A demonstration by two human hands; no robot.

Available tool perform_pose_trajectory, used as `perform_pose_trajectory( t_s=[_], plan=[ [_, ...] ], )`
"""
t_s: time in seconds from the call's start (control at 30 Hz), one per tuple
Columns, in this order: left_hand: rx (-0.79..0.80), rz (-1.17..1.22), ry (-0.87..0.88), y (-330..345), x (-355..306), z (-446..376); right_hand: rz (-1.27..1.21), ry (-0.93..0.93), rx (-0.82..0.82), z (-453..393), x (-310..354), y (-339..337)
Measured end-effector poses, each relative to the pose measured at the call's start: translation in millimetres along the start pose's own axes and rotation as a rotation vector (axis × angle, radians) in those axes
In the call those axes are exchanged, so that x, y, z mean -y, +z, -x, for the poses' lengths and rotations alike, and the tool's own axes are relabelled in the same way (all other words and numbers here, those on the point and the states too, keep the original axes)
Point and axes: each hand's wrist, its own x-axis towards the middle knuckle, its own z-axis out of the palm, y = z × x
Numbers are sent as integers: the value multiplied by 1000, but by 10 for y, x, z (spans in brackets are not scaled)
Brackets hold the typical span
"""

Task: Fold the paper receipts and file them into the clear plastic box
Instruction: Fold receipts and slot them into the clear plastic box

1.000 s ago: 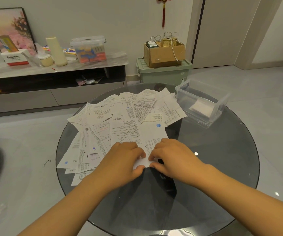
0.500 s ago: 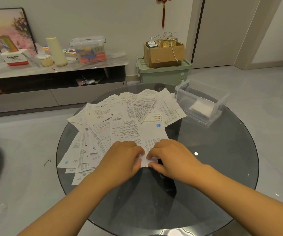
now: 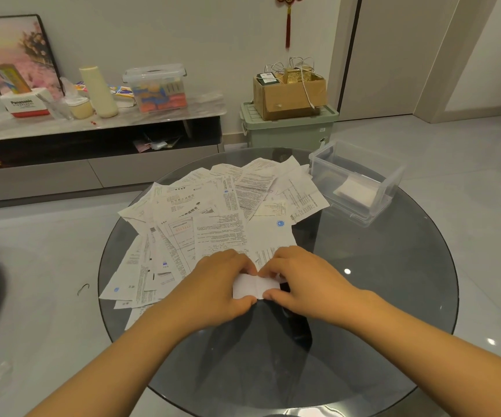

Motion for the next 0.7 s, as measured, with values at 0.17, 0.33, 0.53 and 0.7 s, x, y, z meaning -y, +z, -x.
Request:
perform_pose_trajectory(
  t_s=[0.17,0.33,0.53,0.7],
  plan=[
    [-31,109,-58,-44,-32,-8,12,-7,-4,4,-32,-78],
    [-92,239,-144,-106,-50,-69,-24,-26,-134,-11,-54,-130],
    [-171,313,-96,-136,-188,-207,-65,15,-274,-39,-168,-205],
    [-278,384,-135,-200,-313,-412,-145,96,-335,-36,-220,-378]
  ],
)
